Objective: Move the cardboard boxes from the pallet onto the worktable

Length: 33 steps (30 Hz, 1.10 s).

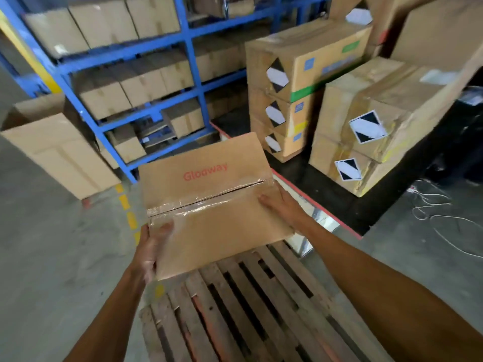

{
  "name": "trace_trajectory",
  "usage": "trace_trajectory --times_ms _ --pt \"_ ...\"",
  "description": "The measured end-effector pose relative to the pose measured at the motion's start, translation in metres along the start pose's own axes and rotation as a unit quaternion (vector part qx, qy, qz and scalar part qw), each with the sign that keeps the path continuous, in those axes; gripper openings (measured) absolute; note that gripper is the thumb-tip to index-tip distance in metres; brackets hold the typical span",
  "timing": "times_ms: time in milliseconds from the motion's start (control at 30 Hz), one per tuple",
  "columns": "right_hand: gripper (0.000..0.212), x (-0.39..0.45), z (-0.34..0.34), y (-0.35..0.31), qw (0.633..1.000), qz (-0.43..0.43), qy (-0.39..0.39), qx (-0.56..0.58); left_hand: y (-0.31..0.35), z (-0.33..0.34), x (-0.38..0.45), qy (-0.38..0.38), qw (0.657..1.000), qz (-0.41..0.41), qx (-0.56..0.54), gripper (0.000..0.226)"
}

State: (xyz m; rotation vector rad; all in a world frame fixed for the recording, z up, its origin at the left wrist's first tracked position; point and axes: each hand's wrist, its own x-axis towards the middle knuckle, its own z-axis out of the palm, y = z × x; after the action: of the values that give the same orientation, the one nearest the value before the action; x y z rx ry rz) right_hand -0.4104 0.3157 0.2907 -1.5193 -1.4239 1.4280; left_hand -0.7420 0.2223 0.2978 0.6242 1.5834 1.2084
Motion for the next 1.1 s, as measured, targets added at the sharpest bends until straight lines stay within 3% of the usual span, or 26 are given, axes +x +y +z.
trace_trajectory --times_ms 100,200,333,467,600,733,900,1033,1100 --pt "0.082 -0.041 -0.066 -0.012 0.998 -0.008 0.015 0.054 0.02 0.05 -0.026 -0.048 0.998 0.024 0.02 0.037" --pt "0.07 -0.076 -0.118 -0.022 0.995 -0.027 0.034 0.085 0.038 0.094 -0.049 -0.093 0.993 0.066 0.037 0.033" --pt "0.094 -0.111 -0.189 -0.036 0.992 -0.046 0.091 0.071 0.063 0.159 -0.077 -0.14 0.981 0.122 0.061 0.029" --pt "0.061 -0.137 -0.257 -0.066 0.986 -0.103 0.114 0.068 0.097 0.214 -0.1 -0.184 0.972 0.141 0.048 0.038" --pt "0.05 -0.144 -0.308 -0.095 0.977 -0.137 0.142 0.08 0.139 0.263 -0.108 -0.221 0.965 0.142 0.029 0.04" --pt "0.031 -0.141 -0.345 -0.117 0.963 -0.161 0.179 0.119 0.183 0.308 -0.107 -0.228 0.965 0.132 0.004 0.028" --pt "0.065 -0.132 -0.393 -0.129 0.95 -0.177 0.199 0.166 0.233 0.351 -0.106 -0.265 0.954 0.139 -0.011 0.033" --pt "0.048 -0.124 -0.422 -0.132 0.936 -0.196 0.19 0.221 0.258 0.385 -0.11 -0.274 0.948 0.158 -0.022 0.03" --pt "0.049 -0.115 -0.438 -0.133 0.93 -0.203 0.182 0.247 0.265 0.404 -0.112 -0.272 0.95 0.148 -0.035 0.031"
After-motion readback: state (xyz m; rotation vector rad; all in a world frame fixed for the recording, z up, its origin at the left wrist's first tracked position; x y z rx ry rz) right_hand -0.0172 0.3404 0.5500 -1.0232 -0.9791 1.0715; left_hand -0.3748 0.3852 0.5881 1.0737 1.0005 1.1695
